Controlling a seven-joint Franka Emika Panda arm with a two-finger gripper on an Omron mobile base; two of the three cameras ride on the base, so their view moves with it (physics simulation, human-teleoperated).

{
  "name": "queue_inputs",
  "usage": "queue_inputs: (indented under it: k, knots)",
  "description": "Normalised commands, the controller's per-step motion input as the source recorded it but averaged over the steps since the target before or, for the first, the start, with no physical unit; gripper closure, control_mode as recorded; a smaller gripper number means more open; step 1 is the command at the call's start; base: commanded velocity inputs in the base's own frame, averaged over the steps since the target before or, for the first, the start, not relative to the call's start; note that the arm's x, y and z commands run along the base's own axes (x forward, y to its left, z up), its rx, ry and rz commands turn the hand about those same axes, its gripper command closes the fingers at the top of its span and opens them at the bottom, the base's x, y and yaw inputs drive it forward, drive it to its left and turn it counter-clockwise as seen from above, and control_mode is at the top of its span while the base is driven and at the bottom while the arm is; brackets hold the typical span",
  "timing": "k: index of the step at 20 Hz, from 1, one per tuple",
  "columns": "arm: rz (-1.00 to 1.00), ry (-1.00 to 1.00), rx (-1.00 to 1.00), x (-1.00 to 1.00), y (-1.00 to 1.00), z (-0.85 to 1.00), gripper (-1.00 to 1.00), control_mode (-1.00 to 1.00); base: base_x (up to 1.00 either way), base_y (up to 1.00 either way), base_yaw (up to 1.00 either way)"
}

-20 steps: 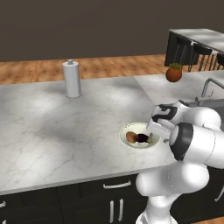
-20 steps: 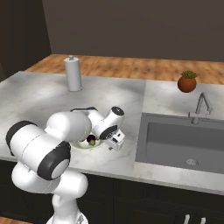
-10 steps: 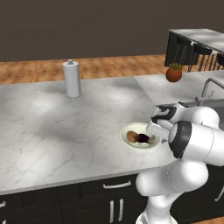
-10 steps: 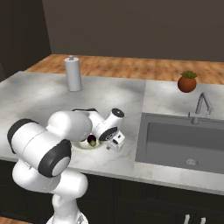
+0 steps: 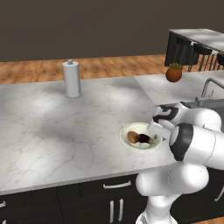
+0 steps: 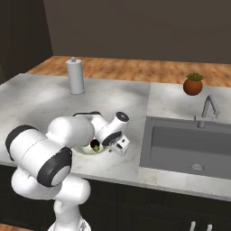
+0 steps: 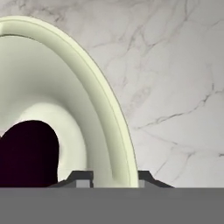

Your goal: Dump the eggplant and potato from the bowl so the bowl can be washed. Place the bowl in the sink after clearing the leftovers.

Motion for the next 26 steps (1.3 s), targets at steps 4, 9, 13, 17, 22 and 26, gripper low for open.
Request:
queue_inputs:
  k: [4,9,13,17,22,26]
  knots:
    - [0.0,-0.21,0.05,-0.39,0.01,0.29,1.0,-1.0,0.0,0.0,0.0]
    - [-0.03,-0.25,0.07,-0.5,0.07,0.49,1.0,-1.0,0.0,0.0,0.0]
    - [-0.08,-0.19,0.1,-0.53,0.17,0.63,1.0,-1.0,0.0,0.0,0.0]
    - [-0.12,-0.08,0.19,-0.6,0.14,0.69,1.0,-1.0,0.0,0.0,0.0]
    - [-0.21,0.01,0.33,-0.44,0.23,0.77,1.0,-1.0,0.0,0.0,0.0]
    - [-0.28,0.07,0.37,-0.39,0.26,0.72,1.0,-1.0,0.0,0.0,0.0]
